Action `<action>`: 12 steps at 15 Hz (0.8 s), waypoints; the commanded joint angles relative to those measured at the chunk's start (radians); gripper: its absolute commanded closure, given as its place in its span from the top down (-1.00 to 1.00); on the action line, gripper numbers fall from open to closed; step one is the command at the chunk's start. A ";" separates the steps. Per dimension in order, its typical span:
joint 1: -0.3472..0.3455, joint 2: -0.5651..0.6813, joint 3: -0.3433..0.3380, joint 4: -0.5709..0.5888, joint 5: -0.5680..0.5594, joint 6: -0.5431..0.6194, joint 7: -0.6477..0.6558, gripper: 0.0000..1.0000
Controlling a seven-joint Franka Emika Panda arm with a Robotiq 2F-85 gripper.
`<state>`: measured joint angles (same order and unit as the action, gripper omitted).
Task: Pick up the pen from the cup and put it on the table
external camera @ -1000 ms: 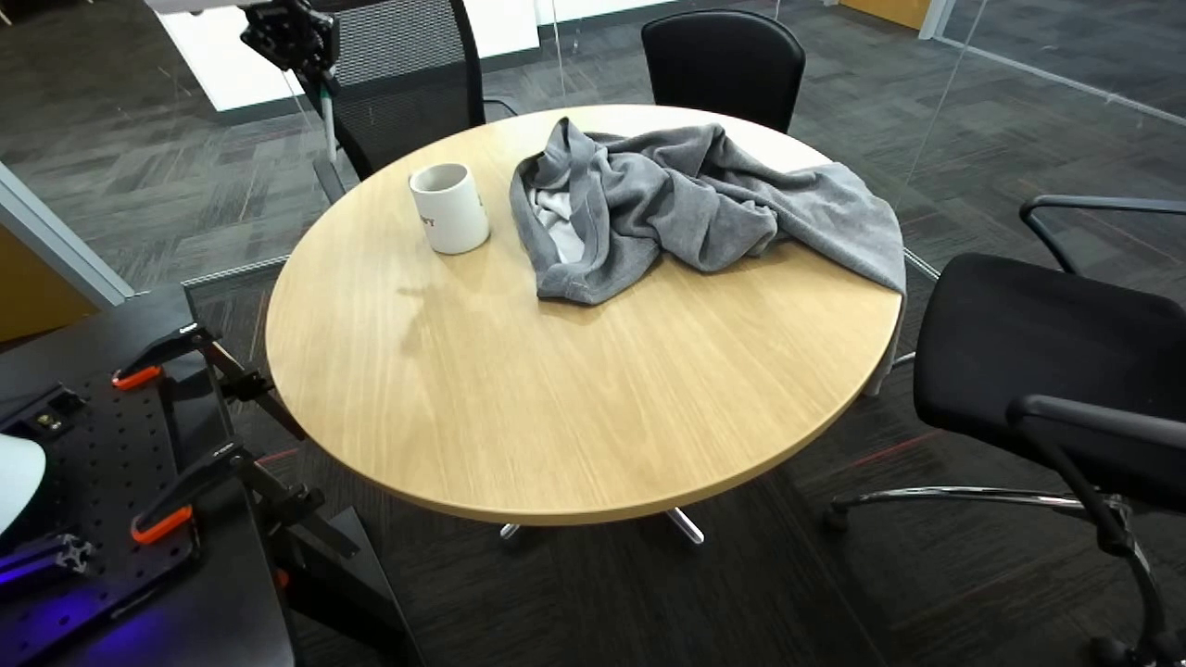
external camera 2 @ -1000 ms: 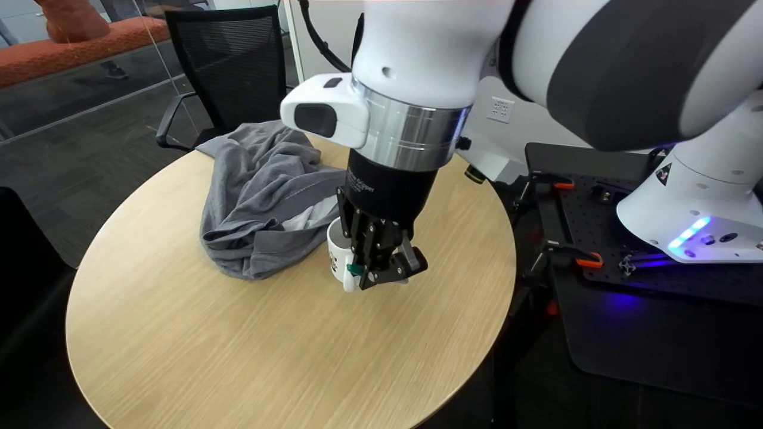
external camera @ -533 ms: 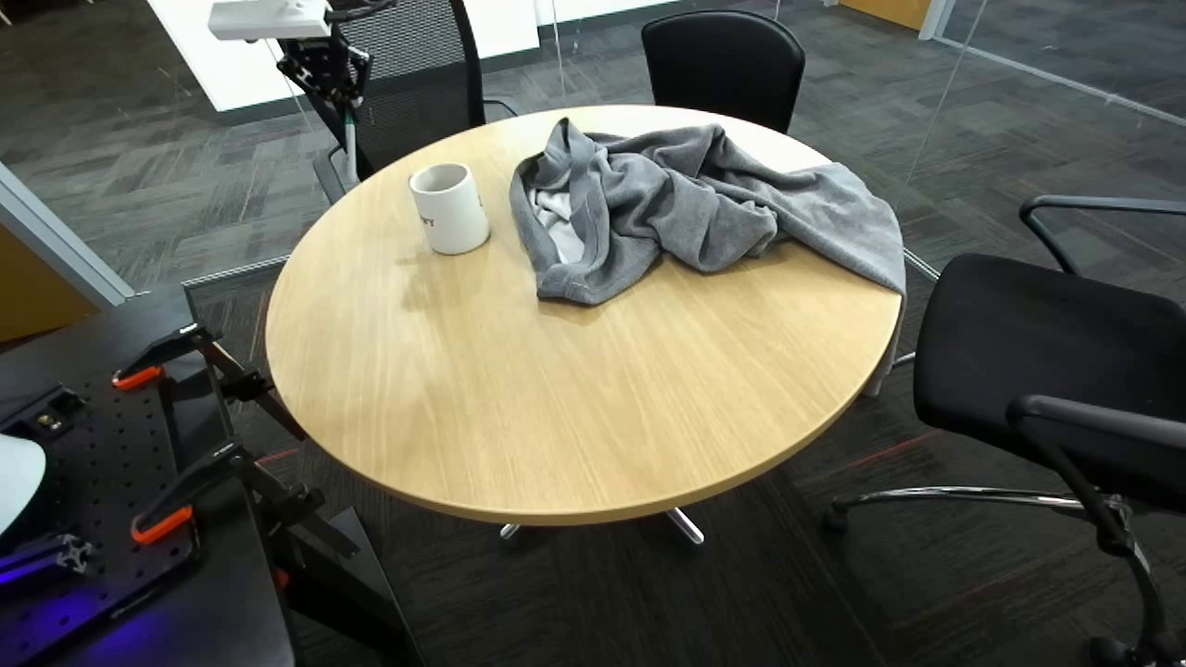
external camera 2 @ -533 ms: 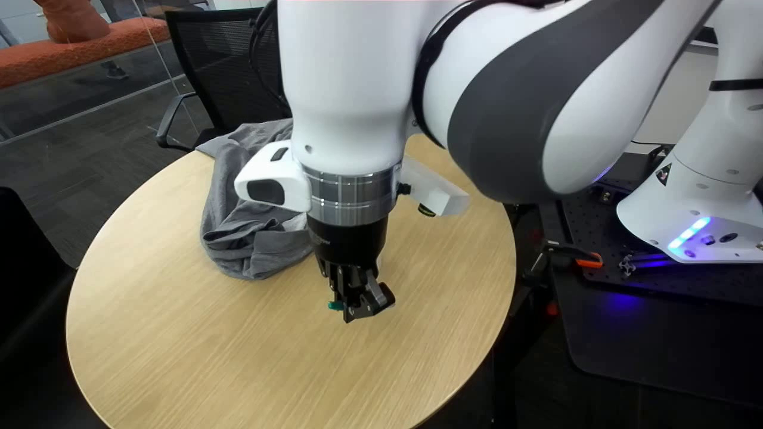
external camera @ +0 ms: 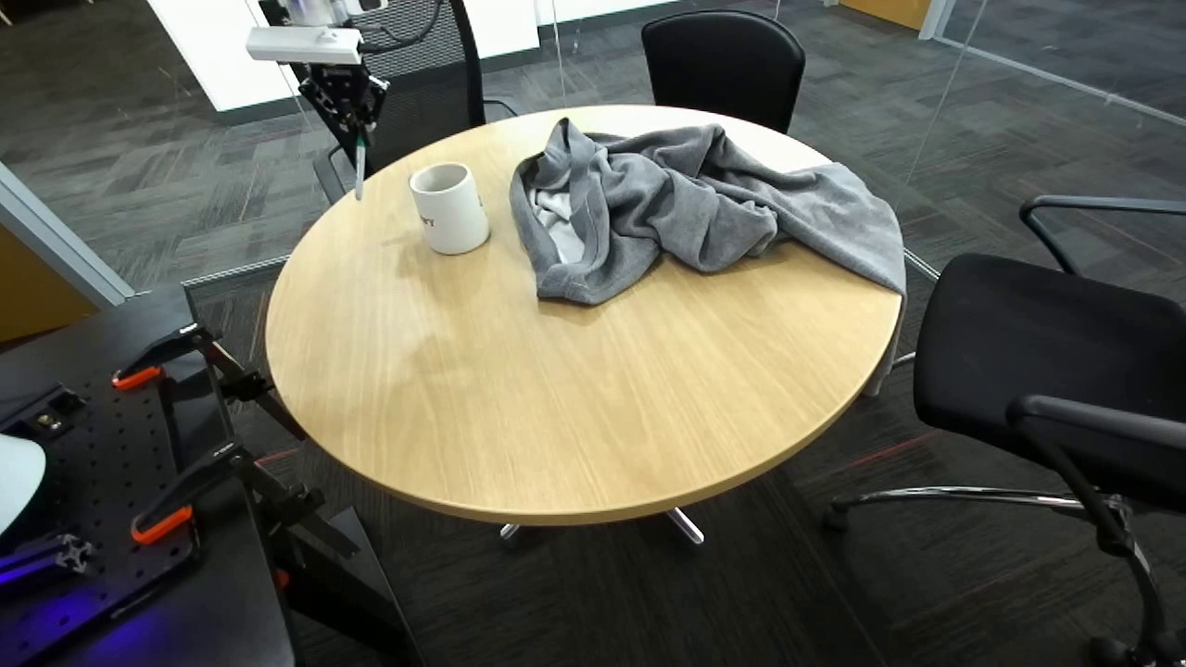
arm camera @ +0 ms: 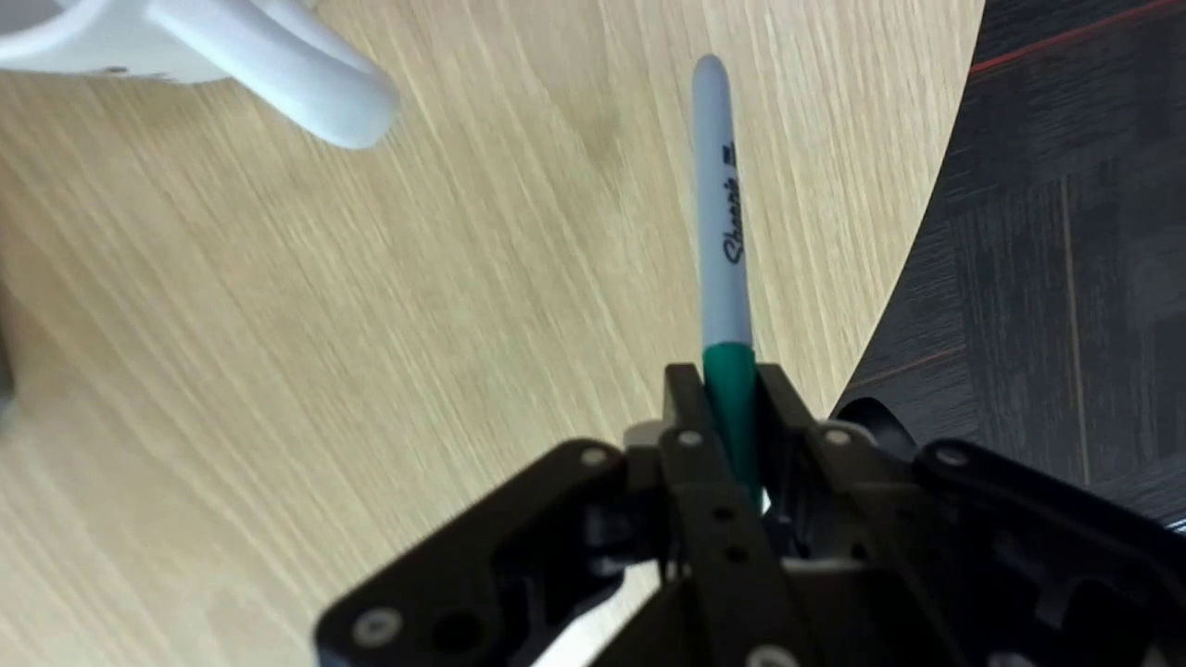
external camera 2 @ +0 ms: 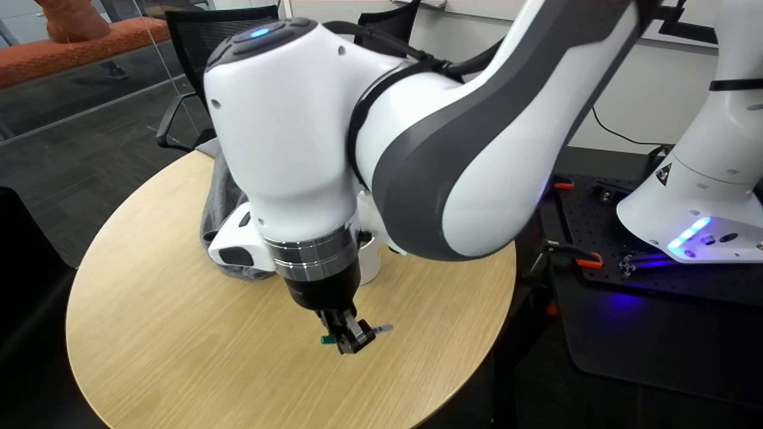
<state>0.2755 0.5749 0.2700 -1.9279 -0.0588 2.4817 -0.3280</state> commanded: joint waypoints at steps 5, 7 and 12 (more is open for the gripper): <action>0.020 0.175 -0.022 0.244 -0.038 -0.177 0.026 -0.92; 0.026 0.219 -0.026 0.296 -0.044 -0.209 0.027 -0.92; 0.062 0.312 -0.053 0.404 -0.089 -0.282 0.057 -0.92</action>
<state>0.3030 0.8316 0.2421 -1.6176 -0.1157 2.2689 -0.3104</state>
